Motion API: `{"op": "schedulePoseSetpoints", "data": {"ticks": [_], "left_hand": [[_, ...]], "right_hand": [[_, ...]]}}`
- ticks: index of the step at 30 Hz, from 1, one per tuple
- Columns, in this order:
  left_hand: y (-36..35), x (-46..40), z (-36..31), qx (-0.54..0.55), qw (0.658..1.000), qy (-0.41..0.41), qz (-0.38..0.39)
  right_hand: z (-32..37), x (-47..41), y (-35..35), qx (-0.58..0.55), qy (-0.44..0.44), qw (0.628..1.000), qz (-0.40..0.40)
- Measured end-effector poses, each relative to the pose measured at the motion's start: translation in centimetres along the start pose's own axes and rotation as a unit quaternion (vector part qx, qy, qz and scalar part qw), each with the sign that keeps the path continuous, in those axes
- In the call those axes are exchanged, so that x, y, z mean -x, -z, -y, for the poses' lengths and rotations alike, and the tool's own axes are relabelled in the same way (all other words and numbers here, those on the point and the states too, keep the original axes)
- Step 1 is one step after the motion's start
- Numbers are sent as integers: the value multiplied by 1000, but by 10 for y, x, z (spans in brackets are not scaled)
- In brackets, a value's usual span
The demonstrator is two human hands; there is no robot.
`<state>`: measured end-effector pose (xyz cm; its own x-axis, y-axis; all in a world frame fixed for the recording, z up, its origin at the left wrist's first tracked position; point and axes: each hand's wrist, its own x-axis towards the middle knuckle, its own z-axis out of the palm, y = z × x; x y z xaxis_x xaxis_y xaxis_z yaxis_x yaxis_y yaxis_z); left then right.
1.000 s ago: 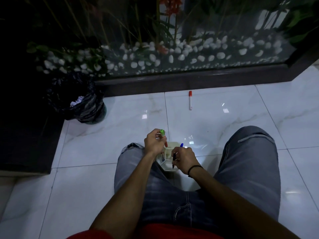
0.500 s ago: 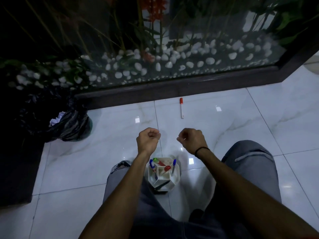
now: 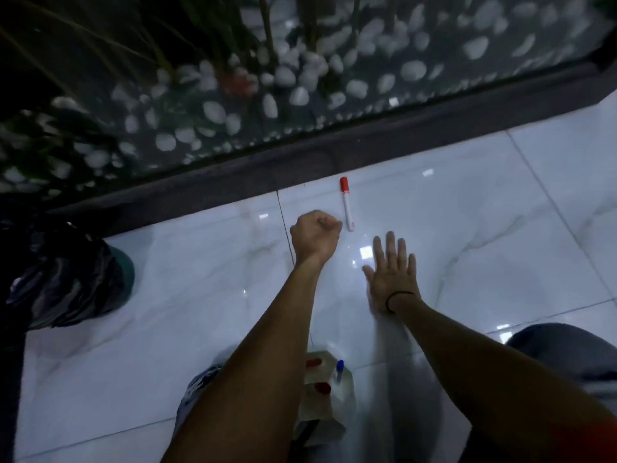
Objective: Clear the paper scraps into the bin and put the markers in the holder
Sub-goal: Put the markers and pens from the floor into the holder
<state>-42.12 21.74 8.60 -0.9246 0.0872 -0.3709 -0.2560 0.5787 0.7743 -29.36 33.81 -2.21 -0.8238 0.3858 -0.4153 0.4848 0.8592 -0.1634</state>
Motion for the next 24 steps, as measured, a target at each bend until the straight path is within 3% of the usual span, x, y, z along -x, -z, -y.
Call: {"op": "schedulePoseSetpoints", "data": {"ticks": [6, 15, 24], "left_hand": [[-42, -51, 5, -59, 997, 38, 1], [-79, -79, 2, -176, 984, -17, -5], [-77, -71, 7, -140, 990, 8, -21]], "right_hand": [[7, 3, -12, 25, -18, 996, -85], [-2, -4, -16, 28, -12, 997, -76], [-5, -3, -17, 35, -8, 996, -86]]}}
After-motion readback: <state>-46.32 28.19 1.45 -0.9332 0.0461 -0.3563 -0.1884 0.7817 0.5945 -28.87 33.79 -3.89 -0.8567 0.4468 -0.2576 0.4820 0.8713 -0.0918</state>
